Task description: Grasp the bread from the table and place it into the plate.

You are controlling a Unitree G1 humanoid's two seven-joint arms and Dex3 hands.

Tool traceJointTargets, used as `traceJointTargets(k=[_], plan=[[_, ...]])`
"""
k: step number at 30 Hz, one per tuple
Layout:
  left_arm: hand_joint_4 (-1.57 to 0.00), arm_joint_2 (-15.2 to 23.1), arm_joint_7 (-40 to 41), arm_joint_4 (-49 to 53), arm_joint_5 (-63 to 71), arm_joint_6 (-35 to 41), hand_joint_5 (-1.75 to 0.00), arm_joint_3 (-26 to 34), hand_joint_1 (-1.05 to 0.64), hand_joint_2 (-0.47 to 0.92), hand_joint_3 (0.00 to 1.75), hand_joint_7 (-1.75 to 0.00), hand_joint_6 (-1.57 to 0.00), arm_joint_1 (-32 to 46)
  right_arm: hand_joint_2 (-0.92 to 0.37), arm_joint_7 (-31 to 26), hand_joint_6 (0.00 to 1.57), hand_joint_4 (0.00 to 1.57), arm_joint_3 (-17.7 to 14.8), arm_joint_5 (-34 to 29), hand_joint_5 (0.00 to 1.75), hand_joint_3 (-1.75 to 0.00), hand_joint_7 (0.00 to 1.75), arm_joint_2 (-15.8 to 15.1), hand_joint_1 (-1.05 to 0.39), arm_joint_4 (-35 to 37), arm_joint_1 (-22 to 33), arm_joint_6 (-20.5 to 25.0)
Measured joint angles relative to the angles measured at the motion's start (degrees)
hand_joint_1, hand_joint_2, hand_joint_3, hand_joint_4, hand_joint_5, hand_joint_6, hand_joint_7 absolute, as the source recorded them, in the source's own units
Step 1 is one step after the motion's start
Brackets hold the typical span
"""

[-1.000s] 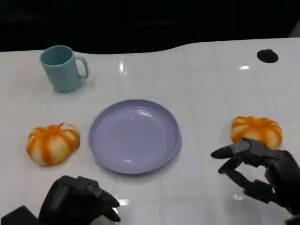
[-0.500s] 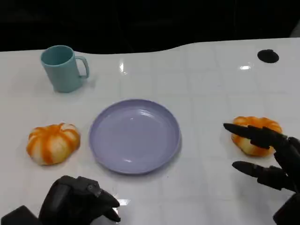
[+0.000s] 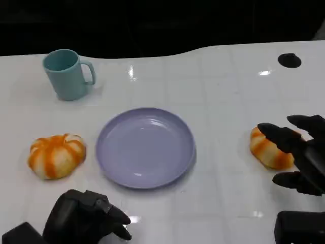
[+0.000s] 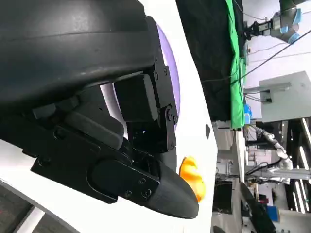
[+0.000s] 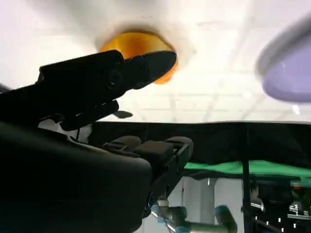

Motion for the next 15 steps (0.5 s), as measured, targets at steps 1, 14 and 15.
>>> traceJointTargets(k=[1, 14, 15], plan=[[-1.44, 0.0, 0.0, 0.0, -0.02, 0.0, -0.64, 0.02, -1.05, 0.91, 0.0, -0.22, -1.57, 0.01, -0.89, 0.16, 0.31, 0.0, 0.75, -1.16, 0.48, -0.01, 0.01, -0.1, -0.6, -0.24, -0.29, 1.24], [-1.44, -0.09, 0.0, -0.14, -0.02, -0.01, -0.65, 0.0, -1.05, 0.91, 0.0, -0.22, -1.57, 0.21, -0.8, 1.42, 0.41, 0.09, 9.95, -7.75, 0.53, 0.0, 0.02, -0.02, -0.51, 6.61, -9.22, 11.16], [-1.44, -0.11, 0.0, -0.17, -0.02, 0.0, -0.65, -0.03, -1.05, 0.91, 0.0, -0.22, -1.57, 0.22, -0.8, 1.35, 0.41, 0.11, 10.68, -7.88, 0.51, 0.0, 0.01, 0.05, -0.51, 7.87, -9.95, 11.74]])
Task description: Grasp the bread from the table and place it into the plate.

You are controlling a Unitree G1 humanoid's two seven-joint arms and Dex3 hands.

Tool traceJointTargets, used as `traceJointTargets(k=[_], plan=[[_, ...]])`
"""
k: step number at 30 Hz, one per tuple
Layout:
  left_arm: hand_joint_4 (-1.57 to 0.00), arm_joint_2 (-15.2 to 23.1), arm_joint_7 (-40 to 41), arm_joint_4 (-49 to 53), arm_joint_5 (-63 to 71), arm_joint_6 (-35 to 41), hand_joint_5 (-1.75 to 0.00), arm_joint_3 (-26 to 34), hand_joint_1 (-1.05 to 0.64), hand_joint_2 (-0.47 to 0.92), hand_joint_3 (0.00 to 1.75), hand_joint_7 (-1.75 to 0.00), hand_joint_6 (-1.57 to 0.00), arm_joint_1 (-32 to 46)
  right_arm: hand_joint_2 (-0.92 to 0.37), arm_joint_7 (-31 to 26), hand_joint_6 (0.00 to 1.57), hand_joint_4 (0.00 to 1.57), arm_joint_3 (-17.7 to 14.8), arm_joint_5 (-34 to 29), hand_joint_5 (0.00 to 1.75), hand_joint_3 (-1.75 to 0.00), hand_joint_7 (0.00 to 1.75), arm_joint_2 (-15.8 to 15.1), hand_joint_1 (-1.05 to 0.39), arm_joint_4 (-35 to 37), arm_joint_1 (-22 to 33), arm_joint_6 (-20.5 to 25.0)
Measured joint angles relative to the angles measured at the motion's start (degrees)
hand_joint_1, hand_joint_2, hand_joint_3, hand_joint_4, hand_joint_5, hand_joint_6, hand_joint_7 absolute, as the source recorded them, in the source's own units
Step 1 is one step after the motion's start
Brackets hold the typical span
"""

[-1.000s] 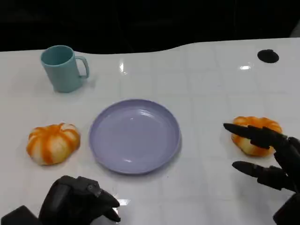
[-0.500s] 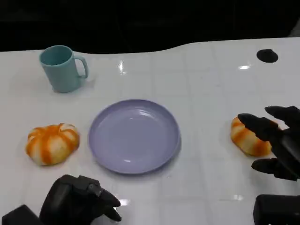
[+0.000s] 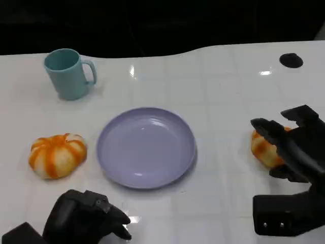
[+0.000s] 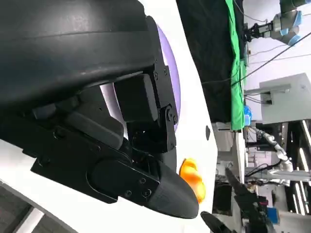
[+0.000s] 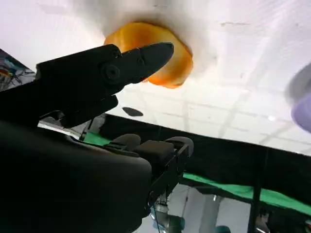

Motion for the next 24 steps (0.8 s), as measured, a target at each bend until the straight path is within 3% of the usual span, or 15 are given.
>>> traceJointTargets(k=[8, 19, 22, 23, 24], plan=[[-1.44, -0.08, 0.01, -0.6, -0.01, 0.03, -0.65, -0.11, -1.05, 0.91, 0.0, -0.22, -1.57, 0.24, -0.83, -2.29, 0.4, 0.24, 4.86, -1.64, 0.27, 0.0, 0.0, 1.04, -0.5, 10.75, -5.42, 3.09], [-1.45, -0.12, 0.01, -0.75, -0.02, 0.08, -0.65, -0.14, -1.05, 0.9, 0.0, -0.23, -1.57, 0.43, -0.84, -7.71, 0.46, 0.36, 7.52, 1.55, 0.19, 0.0, 0.02, 1.84, -0.45, 24.36, -10.78, 4.19], [-1.45, -0.12, 0.01, -0.78, -0.03, 0.18, -0.65, -0.13, -1.05, 0.91, 0.0, -0.23, -1.57, 0.44, -0.85, -10.04, 0.64, 0.67, 7.99, 3.42, 0.13, 0.0, 0.03, 1.93, -0.33, 27.45, -11.85, 2.7], [-1.45, -0.12, 0.01, -0.78, -0.02, 0.21, -0.65, -0.13, -1.05, 0.91, 0.0, -0.23, -1.57, 0.44, -0.86, -10.87, 0.75, 0.85, 8.03, 4.27, 0.15, 0.0, 0.05, 1.95, -0.27, 28.3, -12.25, 1.89], [-1.45, -0.12, 0.01, -0.8, -0.01, 0.23, -0.65, -0.14, -1.05, 0.91, 0.0, -0.23, -1.57, 0.44, -0.85, -11.89, 0.96, 1.12, 8.03, 5.32, 0.23, 0.0, 0.09, 1.96, -0.18, 29.41, -12.73, 0.64]])
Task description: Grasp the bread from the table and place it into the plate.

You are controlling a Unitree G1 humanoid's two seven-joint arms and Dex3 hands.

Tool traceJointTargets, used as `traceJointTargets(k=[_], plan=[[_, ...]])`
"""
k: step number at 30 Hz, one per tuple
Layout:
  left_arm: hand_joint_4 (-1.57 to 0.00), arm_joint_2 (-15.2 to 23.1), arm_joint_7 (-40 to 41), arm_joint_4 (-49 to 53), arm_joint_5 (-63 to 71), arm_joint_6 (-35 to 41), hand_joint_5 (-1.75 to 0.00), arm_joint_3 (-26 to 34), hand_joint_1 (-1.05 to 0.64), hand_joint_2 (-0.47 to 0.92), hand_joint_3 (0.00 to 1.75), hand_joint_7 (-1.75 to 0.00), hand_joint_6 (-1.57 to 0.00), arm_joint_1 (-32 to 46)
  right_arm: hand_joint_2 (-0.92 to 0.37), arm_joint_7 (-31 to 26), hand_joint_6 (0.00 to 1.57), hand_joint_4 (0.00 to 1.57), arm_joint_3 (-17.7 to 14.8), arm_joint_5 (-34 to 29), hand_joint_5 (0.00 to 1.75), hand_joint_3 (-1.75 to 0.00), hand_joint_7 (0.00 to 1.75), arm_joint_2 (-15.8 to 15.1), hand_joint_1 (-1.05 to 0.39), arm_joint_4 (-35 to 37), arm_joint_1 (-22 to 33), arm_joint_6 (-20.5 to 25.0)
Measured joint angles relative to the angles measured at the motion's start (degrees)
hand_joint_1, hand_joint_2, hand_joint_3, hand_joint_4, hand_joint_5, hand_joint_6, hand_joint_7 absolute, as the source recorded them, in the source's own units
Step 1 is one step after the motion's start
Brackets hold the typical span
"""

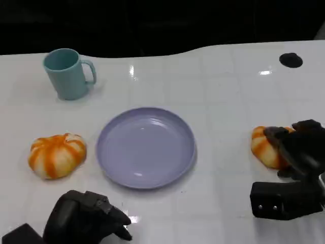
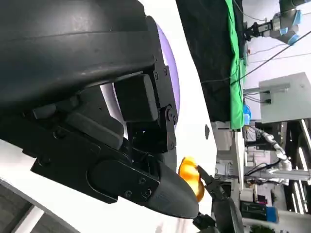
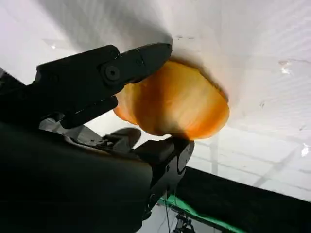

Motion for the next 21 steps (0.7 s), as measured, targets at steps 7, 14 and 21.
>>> traceJointTargets(k=[7, 14, 21], plan=[[-1.45, -0.01, 0.01, -0.12, 0.02, 0.08, -0.65, -0.06, -1.05, 0.91, 0.0, -0.23, -1.57, 0.0, -0.84, -8.78, 1.09, 0.84, -0.36, 5.25, 1.71, -0.01, 0.85, -0.21, -0.04, 6.28, -2.41, -11.57], [-1.44, -0.01, 0.07, -0.21, 0.26, 0.17, -0.65, -0.1, -1.05, 0.91, 0.0, -0.24, -1.57, 0.0, -0.83, -15.34, 0.94, 0.88, 0.12, 6.64, 1.75, -0.01, 1.22, -0.2, 0.0, 10.35, -3.15, -16.22], [-1.45, -0.02, 0.07, -0.2, 0.23, 0.16, -0.65, -0.06, -1.05, 0.91, 0.0, -0.24, -1.57, 0.0, -0.82, -20.32, 0.93, 0.92, 0.67, 6.79, 1.75, -0.01, 1.32, -0.2, 0.01, 11.53, -3.56, -18.42]])
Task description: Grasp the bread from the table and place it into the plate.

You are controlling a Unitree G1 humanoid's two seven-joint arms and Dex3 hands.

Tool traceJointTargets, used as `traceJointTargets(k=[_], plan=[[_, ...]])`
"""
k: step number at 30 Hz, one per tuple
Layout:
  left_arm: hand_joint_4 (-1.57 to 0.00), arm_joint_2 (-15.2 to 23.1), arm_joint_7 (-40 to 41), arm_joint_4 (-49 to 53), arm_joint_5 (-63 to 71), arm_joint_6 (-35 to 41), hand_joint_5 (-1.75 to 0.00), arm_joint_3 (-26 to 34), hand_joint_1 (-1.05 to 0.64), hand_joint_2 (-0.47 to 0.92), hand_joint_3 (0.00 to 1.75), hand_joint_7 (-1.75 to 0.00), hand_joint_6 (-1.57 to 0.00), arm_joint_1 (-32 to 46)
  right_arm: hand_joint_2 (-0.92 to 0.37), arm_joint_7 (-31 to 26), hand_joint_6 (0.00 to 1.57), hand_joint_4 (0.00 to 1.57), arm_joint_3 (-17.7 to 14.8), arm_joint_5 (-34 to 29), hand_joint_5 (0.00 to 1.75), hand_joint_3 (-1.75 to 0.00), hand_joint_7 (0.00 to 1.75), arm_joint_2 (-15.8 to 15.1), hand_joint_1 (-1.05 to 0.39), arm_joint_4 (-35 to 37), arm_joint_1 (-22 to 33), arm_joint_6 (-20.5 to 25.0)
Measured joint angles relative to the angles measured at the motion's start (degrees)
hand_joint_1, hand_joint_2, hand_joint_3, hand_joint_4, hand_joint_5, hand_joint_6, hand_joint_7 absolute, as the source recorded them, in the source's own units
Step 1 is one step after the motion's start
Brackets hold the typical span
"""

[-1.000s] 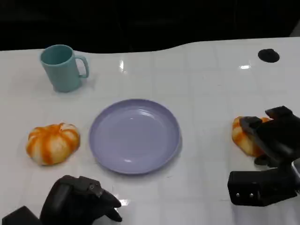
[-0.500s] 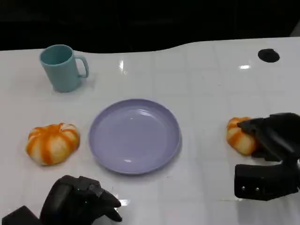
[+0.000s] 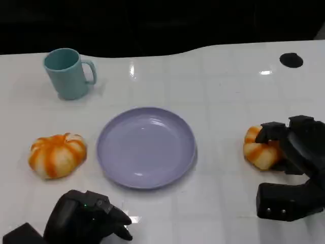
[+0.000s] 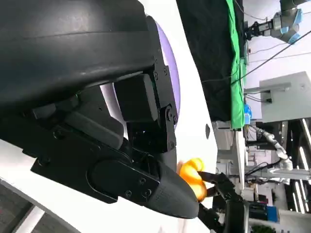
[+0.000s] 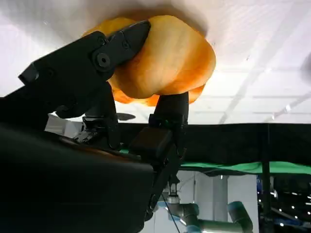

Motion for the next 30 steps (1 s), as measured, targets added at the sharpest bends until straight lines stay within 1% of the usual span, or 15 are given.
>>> traceJointTargets(k=[2, 4, 6, 10, 11, 12, 13, 14, 15, 16, 19, 22, 27, 30], plan=[[-1.45, 0.0, 0.0, 0.0, 0.0, 0.0, -0.66, 0.0, -1.05, 0.91, 0.0, -0.24, -1.57, 0.0, -0.81, -1.0, 0.95, 0.94, 0.07, -0.01, 1.75, 0.0, 1.32, 0.0, 0.01, -0.11, -0.03, -0.38], [-1.45, 0.0, 0.0, 0.0, 0.0, 0.0, -0.66, 0.0, -1.05, 0.91, 0.0, -0.24, -1.57, 0.0, -0.82, -2.06, 0.96, 0.95, 0.1, -0.04, 1.75, -0.01, 1.32, -0.01, 0.01, -0.55, -0.03, -0.93], [-1.45, 0.0, 0.0, 0.0, 0.0, 0.01, -0.66, 0.0, -1.05, 0.9, 0.0, -0.24, -1.57, 0.0, -0.82, -3.06, 0.95, 0.96, 0.08, 0.11, 1.75, -0.02, 1.37, -0.05, 0.01, -1.59, -0.01, -2.39], [-1.44, -0.01, 0.01, -0.1, 0.01, 0.25, -0.65, 0.0, -1.05, 0.91, 0.0, -0.24, -1.57, 0.0, -0.83, -3.52, 0.92, 0.97, -0.09, 0.57, 1.75, -0.05, 1.44, -0.32, 0.04, -6.74, 0.82, -3.98], [-1.44, 0.0, 0.0, -0.1, 0.01, 0.27, -0.65, 0.0, -1.05, 0.91, 0.0, -0.23, -1.57, 0.02, -0.81, -3.24, 0.93, 0.98, -0.23, 1.14, 1.75, -0.11, 1.43, -0.33, 0.05, -8.4, 1.41, -4.26], [-1.44, 0.0, 0.0, -0.11, 0.01, 0.27, -0.65, 0.01, -1.05, 0.91, 0.0, -0.23, -1.57, 0.01, -0.61, -2.87, 0.97, 1.0, -0.32, 1.74, 1.74, -0.49, 1.37, -0.31, 0.07, -10.06, 2.02, -4.62], [-1.44, 0.02, 0.0, -0.11, 0.01, 0.26, -0.65, 0.02, -1.05, 0.91, 0.0, -0.23, -1.57, 0.01, -0.35, -2.55, 1.01, 1.03, -0.41, 2.25, 1.72, -0.99, 1.31, -0.28, 0.08, -11.42, 2.6, -5.0], [-1.44, 0.02, 0.0, -0.1, 0.01, 0.26, -0.65, 0.03, -1.05, 0.91, 0.0, -0.23, -1.57, 0.01, -0.24, -2.13, 1.02, 1.04, -0.52, 2.85, 1.71, -1.2, 1.3, -0.2, 0.09, -12.77, 3.19, -5.54], [-1.44, 0.03, 0.0, -0.1, 0.0, 0.26, -0.65, 0.03, -1.05, 0.91, 0.0, -0.23, -1.57, 0.01, -0.19, -1.68, 1.03, 1.05, -0.64, 3.45, 1.72, -1.32, 1.31, 0.01, 0.09, -14.02, 3.72, -5.89], [-1.44, 0.03, 0.0, -0.11, -0.02, 0.27, -0.65, 0.04, -1.05, 0.91, 0.0, -0.23, -1.57, 0.01, -0.15, -1.09, 1.02, 1.05, -0.78, 4.3, 1.72, -1.39, 1.33, 0.42, 0.09, -15.21, 4.15, -6.42], [-1.44, 0.02, 0.0, -0.1, -0.03, 0.3, -0.65, 0.03, -1.05, 0.91, 0.0, -0.23, -1.57, 0.01, -0.13, 0.9, 1.0, 1.06, -1.03, 5.94, 1.72, -1.47, 1.37, 2.18, 0.07, -17.83, 4.38, -7.49], [-1.44, 0.02, 0.0, -0.1, 0.0, 0.3, -0.66, 0.0, -1.05, 0.91, 0.0, -0.23, -1.57, 0.01, -0.12, 1.92, 0.98, 1.05, -1.07, 6.82, 1.73, -1.51, 1.39, 4.77, 0.05, -18.5, 4.35, -8.51], [-1.45, 0.02, 0.07, -0.16, 0.21, 0.41, -0.66, -0.06, -1.05, 0.9, 0.0, -0.24, -1.57, 0.04, -0.14, 2.53, 0.95, 1.02, -0.37, 6.81, 1.75, -1.49, 1.41, 8.74, 0.03, -16.93, 2.58, -10.02], [-1.45, -0.03, 0.07, -0.25, 0.27, 0.48, -0.66, -0.18, -1.05, 0.9, 0.0, -0.24, -1.57, 0.04, -0.15, 2.82, 0.91, 1.02, 0.48, 6.67, 1.75, -1.48, 1.49, 11.16, -0.01, -14.47, 0.52, -10.61]])
